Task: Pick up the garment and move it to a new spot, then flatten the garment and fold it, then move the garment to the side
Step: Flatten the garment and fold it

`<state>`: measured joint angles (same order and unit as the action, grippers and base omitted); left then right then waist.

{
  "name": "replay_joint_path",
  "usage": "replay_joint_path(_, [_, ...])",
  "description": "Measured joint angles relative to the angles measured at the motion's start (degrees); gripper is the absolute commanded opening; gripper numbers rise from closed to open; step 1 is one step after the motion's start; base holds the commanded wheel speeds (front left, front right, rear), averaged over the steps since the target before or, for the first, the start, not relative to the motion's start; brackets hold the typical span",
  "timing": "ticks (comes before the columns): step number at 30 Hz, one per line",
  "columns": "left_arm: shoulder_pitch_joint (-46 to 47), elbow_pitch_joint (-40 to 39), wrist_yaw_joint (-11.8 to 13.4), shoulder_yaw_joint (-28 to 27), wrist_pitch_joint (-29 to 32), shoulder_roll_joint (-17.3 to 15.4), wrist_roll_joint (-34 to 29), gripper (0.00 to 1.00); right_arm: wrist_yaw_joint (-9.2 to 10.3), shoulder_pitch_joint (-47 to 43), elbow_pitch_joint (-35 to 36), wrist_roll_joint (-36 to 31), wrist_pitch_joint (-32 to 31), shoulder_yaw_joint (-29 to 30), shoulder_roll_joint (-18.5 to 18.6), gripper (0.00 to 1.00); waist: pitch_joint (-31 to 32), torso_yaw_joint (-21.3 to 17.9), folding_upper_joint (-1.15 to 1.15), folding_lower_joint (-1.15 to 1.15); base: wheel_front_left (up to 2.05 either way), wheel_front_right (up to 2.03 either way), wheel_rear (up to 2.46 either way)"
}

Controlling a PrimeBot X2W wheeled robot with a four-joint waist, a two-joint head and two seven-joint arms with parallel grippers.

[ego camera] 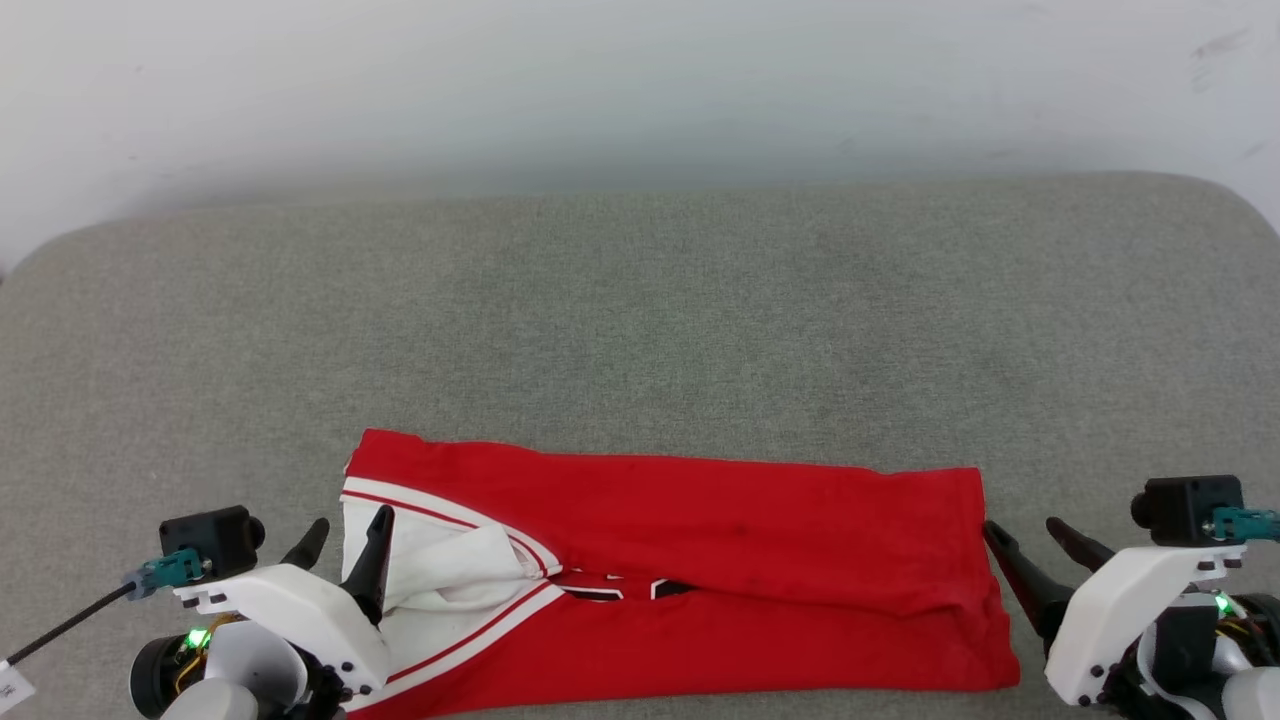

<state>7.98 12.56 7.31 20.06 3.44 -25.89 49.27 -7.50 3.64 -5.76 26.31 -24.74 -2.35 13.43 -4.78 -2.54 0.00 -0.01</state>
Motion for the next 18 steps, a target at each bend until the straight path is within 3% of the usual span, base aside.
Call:
replay_joint_path(10, [-0.7, -5.8, 4.4, 0.2, -11.4, 0.5, -8.5, 1.0, 0.0, -0.4, 2.3, -0.7, -7.4, 6.3, 1.2, 1.0, 3.4, -0.4, 0.0, 0.0, 0.0, 0.0, 0.0])
replay_joint_path(13, [-1.1, -9.0, 7.1, 1.2, -14.4, 1.1, -12.3, 1.0, 0.0, -0.1, 0.2, -0.8, -12.0, 7.1, 1.2, 1.0, 3.7, 0.6, 0.0, 0.0, 0.0, 0.0, 0.0])
replay_joint_path(18, [-1.2, -12.1, 8.3, 2.0, -16.4, 1.7, -15.4, 1.0, 0.0, 1.0, -3.3, -1.3, -15.8, 6.2, 0.6, 1.0, 3.0, 2.5, 0.0, 0.0, 0.0, 0.0, 0.0])
